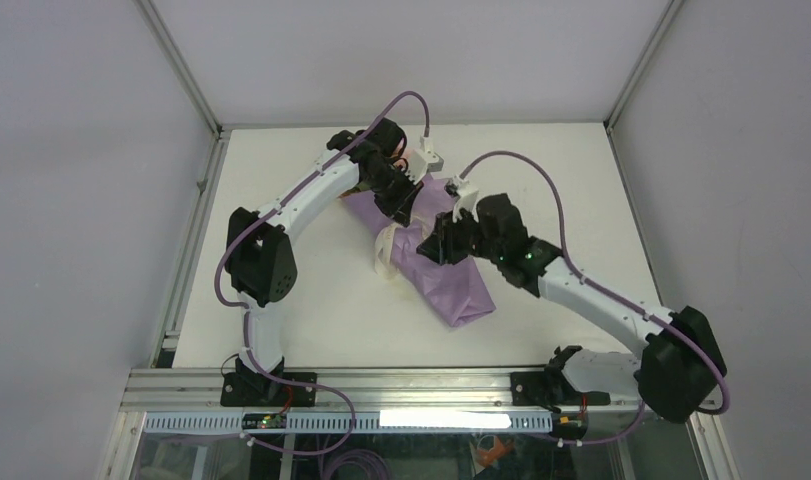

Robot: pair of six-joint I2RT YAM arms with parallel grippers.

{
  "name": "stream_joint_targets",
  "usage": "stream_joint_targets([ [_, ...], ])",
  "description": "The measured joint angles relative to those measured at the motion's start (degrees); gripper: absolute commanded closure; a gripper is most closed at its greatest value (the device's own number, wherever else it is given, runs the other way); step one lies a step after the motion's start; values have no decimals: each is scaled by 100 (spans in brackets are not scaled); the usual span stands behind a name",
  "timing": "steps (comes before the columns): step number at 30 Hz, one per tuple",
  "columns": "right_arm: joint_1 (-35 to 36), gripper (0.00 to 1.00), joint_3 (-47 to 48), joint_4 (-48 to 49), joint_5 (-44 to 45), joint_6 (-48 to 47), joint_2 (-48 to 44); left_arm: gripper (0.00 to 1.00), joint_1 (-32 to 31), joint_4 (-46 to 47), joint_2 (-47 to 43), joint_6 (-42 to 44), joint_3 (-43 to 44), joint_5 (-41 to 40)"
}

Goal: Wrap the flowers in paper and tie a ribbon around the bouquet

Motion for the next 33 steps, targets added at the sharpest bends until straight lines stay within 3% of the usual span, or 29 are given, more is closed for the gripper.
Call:
stream_joint_targets([
  [4,566,54,-1034,1633,761,378,-271,100,0,9,0,-2,0,-31],
  [9,625,47,-1233,2330,1556,417,603,100,0,11,2,-22,0,-42],
  [13,625,44,-1132,2315,1921,254,1012,100,0,11,2,-26,0,-42],
  [23,295,41,-973,2317,2170,-144,957,100,0,11,85,-24,0,-72],
  [33,-31,43,-350,2166,1589,-555,1725,100,0,11,315,-111,50,-85],
])
